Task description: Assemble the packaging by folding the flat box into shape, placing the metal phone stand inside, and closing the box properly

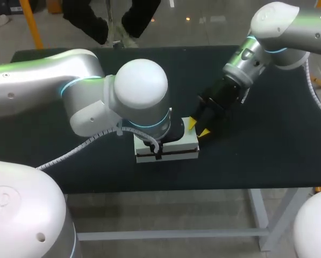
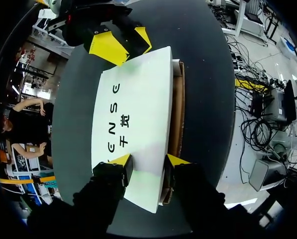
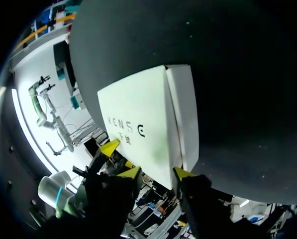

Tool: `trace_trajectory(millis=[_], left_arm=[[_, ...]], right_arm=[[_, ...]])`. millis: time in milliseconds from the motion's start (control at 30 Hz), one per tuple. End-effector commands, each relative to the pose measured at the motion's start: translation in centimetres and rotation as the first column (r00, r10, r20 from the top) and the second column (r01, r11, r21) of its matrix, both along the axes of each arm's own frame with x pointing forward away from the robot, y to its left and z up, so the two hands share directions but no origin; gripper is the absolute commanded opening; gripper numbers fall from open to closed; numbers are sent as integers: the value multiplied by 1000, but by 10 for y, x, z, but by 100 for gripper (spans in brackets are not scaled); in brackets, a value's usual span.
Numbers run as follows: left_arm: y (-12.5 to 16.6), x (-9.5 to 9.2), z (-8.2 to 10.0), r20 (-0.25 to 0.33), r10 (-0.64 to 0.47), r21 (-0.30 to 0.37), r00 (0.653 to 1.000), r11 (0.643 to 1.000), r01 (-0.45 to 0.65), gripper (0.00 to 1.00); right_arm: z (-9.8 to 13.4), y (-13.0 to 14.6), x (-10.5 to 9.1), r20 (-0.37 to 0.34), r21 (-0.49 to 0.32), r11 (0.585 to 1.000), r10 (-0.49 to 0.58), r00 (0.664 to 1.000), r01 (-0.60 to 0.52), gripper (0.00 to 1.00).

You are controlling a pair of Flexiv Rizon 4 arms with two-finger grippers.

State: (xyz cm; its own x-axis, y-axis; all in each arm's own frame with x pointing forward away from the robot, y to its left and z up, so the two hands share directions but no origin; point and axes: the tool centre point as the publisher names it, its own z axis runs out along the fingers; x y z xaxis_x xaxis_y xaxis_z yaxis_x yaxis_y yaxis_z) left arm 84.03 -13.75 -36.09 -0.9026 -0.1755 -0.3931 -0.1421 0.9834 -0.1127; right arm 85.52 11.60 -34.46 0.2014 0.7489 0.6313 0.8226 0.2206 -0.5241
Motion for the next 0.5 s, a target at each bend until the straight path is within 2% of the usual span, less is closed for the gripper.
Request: trace_trajectory(millis=[33, 133, 233, 267, 333, 367, 500], left_arm=[[-2, -1, -3, 2, 5, 3, 1000, 1000, -5, 45], [-1, -1, -3, 3, 5, 1, 1000, 1000, -5, 45], [-1, -2, -2, 2, 2, 3, 1000, 1000, -2, 43], [-1, -2, -2, 2, 2, 3, 1000, 1000, -2, 42], [-1, -2, -2, 1, 2, 5, 1000, 1000, -2, 42], [-1, -2, -2, 0, 3, 5, 1000, 1000, -3, 42], [-1, -2, -2, -4, 2, 5, 1000, 1000, -2, 42]], right_arm=[[2, -4, -3, 8, 2, 1000, -11, 1000, 11, 44], [6, -7, -5, 21, 9, 1000, -19, 1000, 19, 42], [11, -10, -7, 51, 20, 999, -31, 998, 30, 35], [13, -11, -8, 60, 24, 999, -33, 998, 32, 29], [16, -12, -10, 74, 31, 999, -36, 997, 34, 7], [17, -13, -11, 85, 34, 999, -36, 996, 33, 0], [21, -10, -17, 132, 33, 999, -27, 991, 23, 0]])
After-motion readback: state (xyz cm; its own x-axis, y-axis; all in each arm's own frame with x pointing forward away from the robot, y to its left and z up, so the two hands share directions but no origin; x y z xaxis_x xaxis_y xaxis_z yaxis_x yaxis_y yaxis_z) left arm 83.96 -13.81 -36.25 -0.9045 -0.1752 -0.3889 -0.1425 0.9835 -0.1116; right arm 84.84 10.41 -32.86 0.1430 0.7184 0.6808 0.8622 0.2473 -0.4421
